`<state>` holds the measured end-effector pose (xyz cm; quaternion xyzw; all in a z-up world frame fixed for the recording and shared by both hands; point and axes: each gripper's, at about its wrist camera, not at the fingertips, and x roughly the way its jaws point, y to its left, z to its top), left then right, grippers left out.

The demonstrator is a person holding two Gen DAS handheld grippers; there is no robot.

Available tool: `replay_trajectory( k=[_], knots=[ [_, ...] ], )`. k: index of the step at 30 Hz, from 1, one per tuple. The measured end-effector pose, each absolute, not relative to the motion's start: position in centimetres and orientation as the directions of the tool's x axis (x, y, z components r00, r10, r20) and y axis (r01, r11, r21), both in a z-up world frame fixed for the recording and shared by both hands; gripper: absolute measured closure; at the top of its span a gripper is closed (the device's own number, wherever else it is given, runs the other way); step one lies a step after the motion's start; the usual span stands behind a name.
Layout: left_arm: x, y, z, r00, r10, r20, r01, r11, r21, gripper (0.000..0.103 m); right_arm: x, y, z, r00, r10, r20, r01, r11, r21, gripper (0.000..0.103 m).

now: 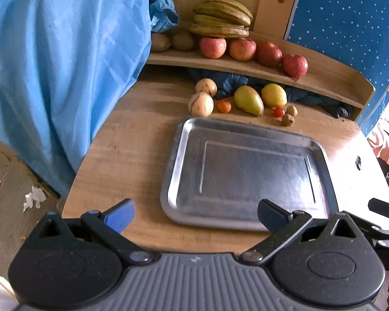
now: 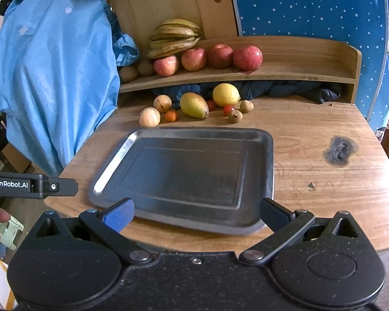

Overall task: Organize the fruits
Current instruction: 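Reach the left tool to the pale spotted fruit while the right tool reaches the mango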

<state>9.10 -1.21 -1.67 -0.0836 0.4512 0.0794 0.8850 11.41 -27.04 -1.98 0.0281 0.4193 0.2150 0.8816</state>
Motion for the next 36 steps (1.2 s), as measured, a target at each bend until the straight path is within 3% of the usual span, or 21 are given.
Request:
replay_trajectory(
  k=[22, 36],
  knots=[
    [24.6, 4.5, -4.3, 0.544, -0.148, -0.826, 0.060, 0.989, -0.138, 0.000, 18.7, -20.0, -3.0, 0.632, 0.221, -0.743, -0.162, 0.975, 0.152, 0.000],
    [27.5, 6.1, -6.7, 0.511, -0.163, -0.844, 0.034, 0.985, -0.170, 0.000, 20.4, -17.7, -3.8, 0.621, 0.156, -0.768, -0.152, 0.985, 0.078, 0.000]
  ],
)
